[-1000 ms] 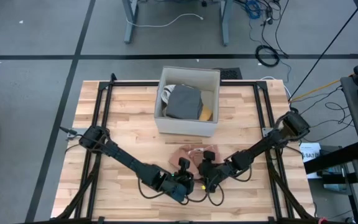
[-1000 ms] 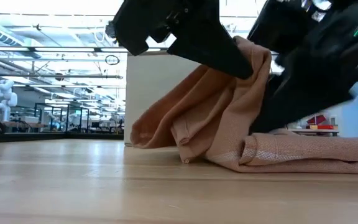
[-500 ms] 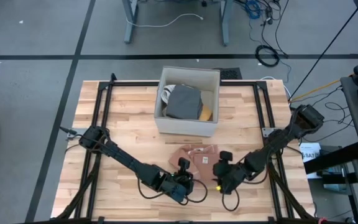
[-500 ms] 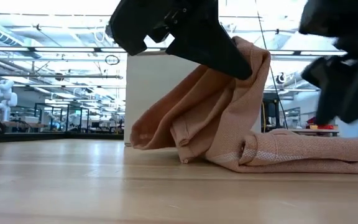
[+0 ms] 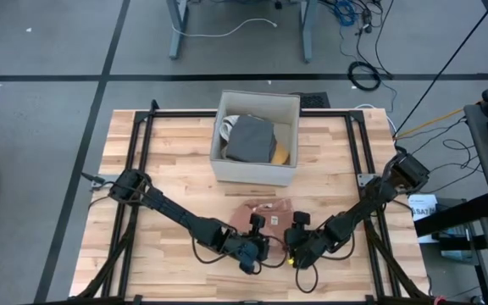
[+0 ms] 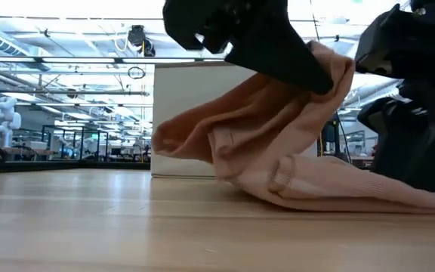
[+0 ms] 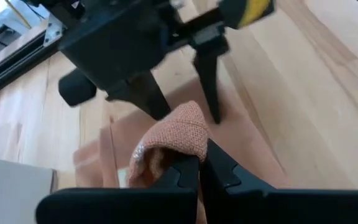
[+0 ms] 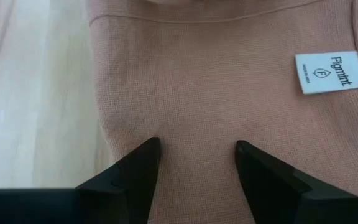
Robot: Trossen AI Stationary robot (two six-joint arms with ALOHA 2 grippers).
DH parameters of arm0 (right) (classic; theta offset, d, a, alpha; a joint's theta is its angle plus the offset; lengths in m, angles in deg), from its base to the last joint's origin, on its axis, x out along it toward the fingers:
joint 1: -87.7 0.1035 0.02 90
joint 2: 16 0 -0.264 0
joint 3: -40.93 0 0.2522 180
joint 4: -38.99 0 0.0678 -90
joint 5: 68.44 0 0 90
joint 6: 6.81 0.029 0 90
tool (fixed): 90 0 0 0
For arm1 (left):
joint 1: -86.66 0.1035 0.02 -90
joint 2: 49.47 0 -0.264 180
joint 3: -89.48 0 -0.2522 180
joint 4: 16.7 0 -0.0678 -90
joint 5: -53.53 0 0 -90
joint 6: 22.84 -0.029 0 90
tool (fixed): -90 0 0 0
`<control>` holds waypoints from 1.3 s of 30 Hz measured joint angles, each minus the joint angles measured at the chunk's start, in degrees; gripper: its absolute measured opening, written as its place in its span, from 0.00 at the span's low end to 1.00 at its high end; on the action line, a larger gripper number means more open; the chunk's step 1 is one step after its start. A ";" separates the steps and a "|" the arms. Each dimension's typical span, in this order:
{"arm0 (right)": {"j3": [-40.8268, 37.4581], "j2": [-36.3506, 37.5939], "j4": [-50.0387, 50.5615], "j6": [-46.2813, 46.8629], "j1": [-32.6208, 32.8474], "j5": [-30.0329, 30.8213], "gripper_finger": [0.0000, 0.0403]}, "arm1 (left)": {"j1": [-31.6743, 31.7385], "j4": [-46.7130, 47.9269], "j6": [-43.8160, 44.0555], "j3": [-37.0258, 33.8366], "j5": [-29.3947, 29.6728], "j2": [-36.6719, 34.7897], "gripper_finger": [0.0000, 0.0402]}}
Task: Fold towel
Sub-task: Fold the brown towel with white checkered lines
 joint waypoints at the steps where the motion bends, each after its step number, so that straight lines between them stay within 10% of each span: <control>1: 0.00 -0.37 -1.08 -0.59 -0.13 0.09 0.50 | 0.27 -0.29 -0.01 0.00 -0.26 0.08 0.00; 10: -0.06 -0.71 -3.20 -2.26 -0.96 -0.44 0.50 | 3.64 -1.92 0.12 0.00 -8.47 3.15 0.05; 26: -0.09 -0.75 -3.41 -2.41 -1.10 -0.40 0.50 | 3.47 -10.15 1.52 0.01 -11.35 4.94 0.44; 39: -0.13 -0.78 -3.35 -2.74 -1.12 -0.55 0.50 | -3.46 1.99 4.08 0.11 4.63 -2.20 0.46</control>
